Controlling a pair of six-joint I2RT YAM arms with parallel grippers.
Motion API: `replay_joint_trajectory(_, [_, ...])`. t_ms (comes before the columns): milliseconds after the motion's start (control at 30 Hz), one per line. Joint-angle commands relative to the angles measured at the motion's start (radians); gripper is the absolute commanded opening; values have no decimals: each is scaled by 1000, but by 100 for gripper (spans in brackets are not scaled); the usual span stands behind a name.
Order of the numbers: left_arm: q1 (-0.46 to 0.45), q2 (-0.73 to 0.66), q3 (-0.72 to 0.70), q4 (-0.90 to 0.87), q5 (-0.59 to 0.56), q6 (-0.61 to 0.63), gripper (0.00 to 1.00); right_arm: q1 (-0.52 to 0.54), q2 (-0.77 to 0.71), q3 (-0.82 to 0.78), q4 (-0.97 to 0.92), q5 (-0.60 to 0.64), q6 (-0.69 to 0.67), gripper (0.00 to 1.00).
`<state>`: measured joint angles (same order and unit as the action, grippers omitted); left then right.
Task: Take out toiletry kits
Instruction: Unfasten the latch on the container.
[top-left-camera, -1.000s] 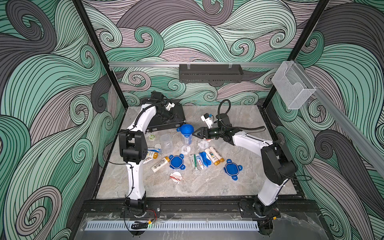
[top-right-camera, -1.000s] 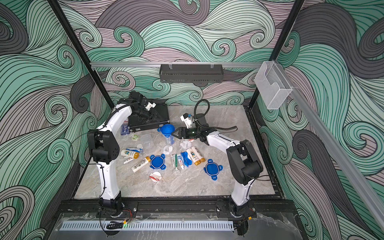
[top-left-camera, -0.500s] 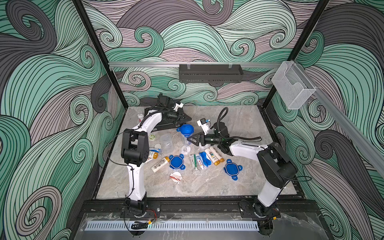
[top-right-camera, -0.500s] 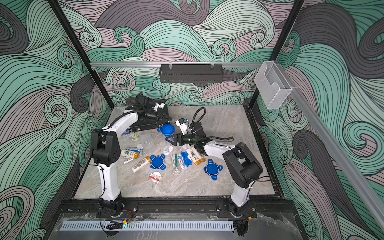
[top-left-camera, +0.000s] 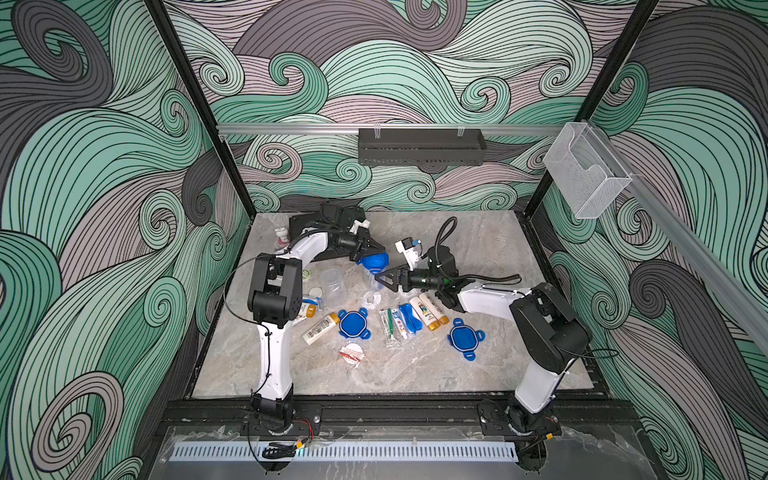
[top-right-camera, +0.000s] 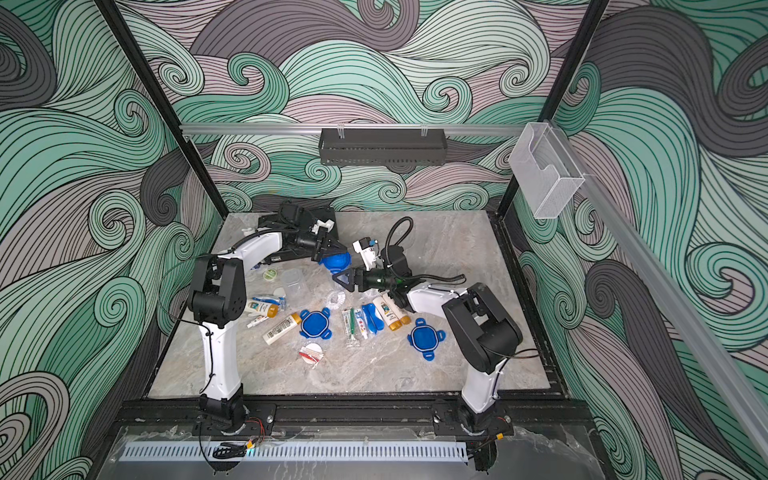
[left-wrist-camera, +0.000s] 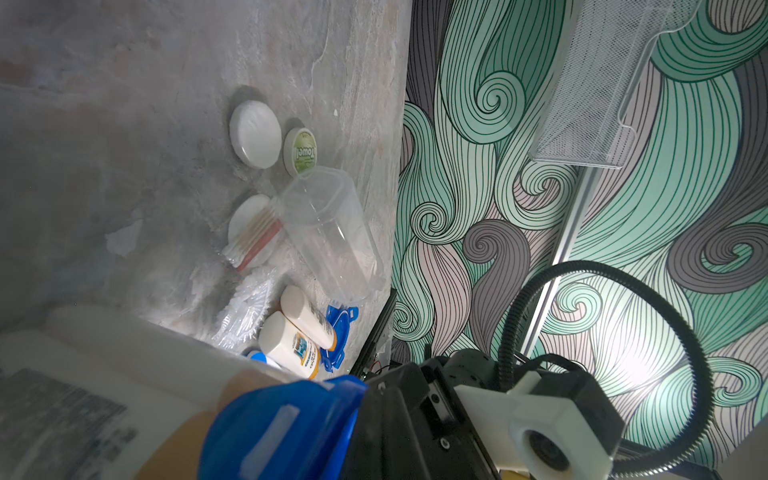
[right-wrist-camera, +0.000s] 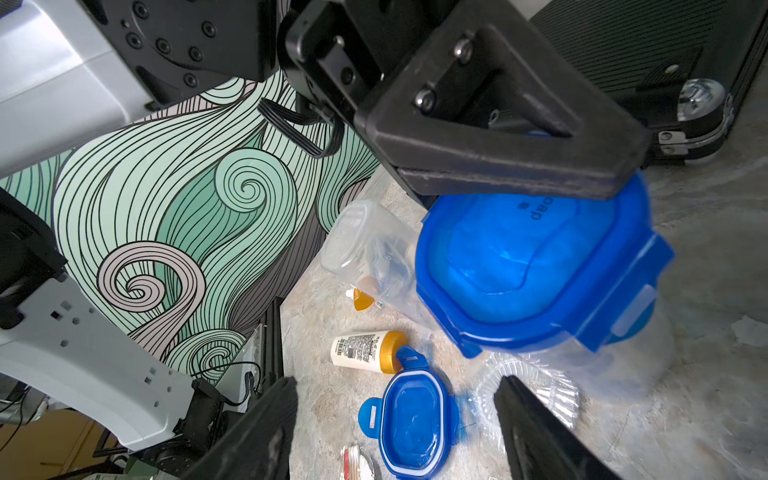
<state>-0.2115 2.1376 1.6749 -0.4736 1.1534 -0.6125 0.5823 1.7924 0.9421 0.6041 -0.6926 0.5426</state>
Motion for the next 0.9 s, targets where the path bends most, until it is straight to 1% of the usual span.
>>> replay_joint_trajectory(0, [6,-5,-46,-28,-34,22,2,1,23,17,35,9,20,77])
replay_joint_trajectory(200, [6,19,-58,-23,-37,21,3,11,68,34,74,9,63,77])
replay_joint_trajectory(433, [7,16,-71,-41,-54,42,2,33,80,35,135,38,114,77])
replay_joint_trajectory(533, [6,16,-94,-18,-58,28,1,58,75,30,154,77,113,78])
replay_joint_trajectory(667, [6,17,-123,13,-68,10,0,80,96,18,214,143,153,80])
replay_joint_trajectory(867, [7,6,-155,37,-80,-10,0,91,131,-18,365,211,214,81])
